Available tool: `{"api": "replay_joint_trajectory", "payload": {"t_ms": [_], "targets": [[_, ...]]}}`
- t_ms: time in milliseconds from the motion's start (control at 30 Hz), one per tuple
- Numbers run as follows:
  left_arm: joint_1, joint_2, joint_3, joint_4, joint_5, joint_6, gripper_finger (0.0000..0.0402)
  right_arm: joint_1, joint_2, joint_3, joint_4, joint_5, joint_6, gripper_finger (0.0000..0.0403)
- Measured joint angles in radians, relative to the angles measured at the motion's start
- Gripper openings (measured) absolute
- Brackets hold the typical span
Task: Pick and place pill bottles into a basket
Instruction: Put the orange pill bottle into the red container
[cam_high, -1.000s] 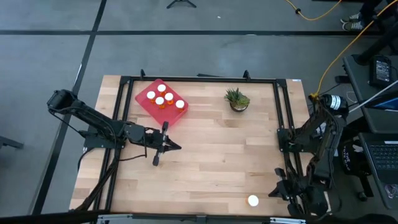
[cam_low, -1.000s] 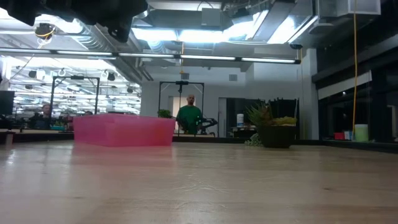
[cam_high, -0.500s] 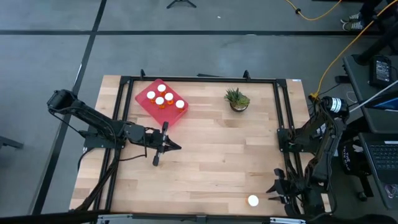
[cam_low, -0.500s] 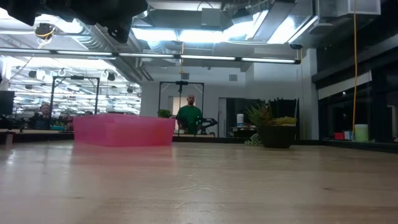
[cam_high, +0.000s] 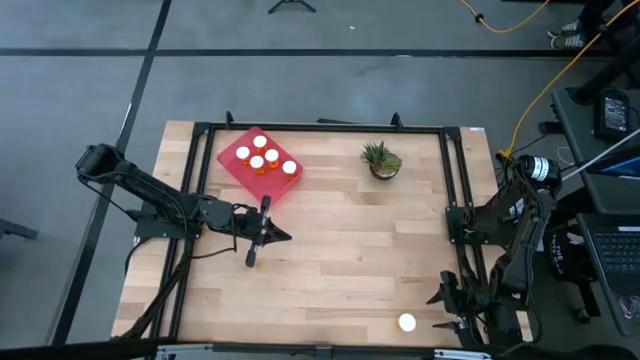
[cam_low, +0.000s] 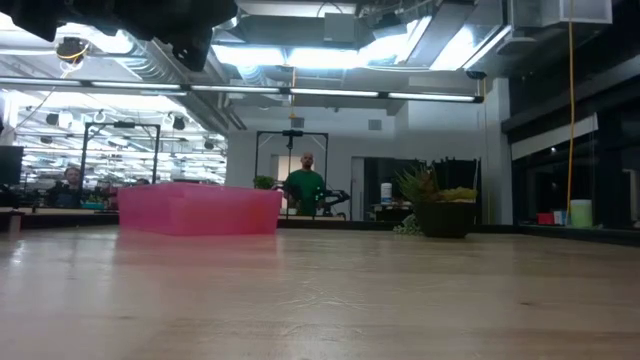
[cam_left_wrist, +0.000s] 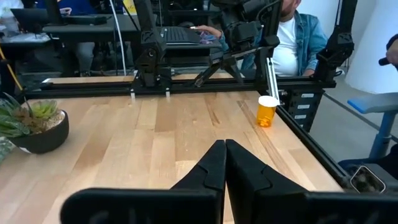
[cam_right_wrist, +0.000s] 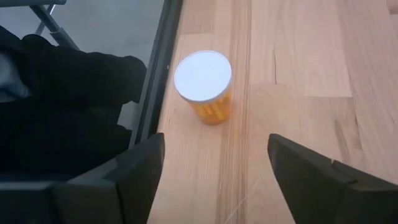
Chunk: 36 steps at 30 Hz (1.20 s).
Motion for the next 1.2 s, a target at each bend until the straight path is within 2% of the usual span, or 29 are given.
{"api": "replay_joint_trajectory", "payload": {"t_ms": [133, 300, 600, 900, 1200], "targets": [[0.0, 0.0, 0.0, 0.0, 0.0, 0.0, 0.0005, 0.0, 0.024, 0.0, 0.001, 0.001, 0.001, 0.0292], [0.0, 0.0, 0.0, 0.0, 0.0, 0.0, 0.0002, -0.002, 0.113, -0.001, 0.024, 0.001, 0.003, 0.0292], [0.0, 0.0, 0.0, 0.0, 0.0, -0.016, 0.0002, -0.044, 0.289, -0.001, 0.2, -0.005, 0.009, 0.0292], [0.0, 0.0, -0.001, 0.001, 0.0, -0.016, 0.0002, -0.053, 0.36, -0.002, 0.325, -0.016, 0.004, 0.0292], [0.0, 0.0, -0.001, 0.003, 0.0, -0.016, 0.0003, -0.079, 0.412, 0.003, 0.354, 0.011, -0.007, 0.0292]]}}
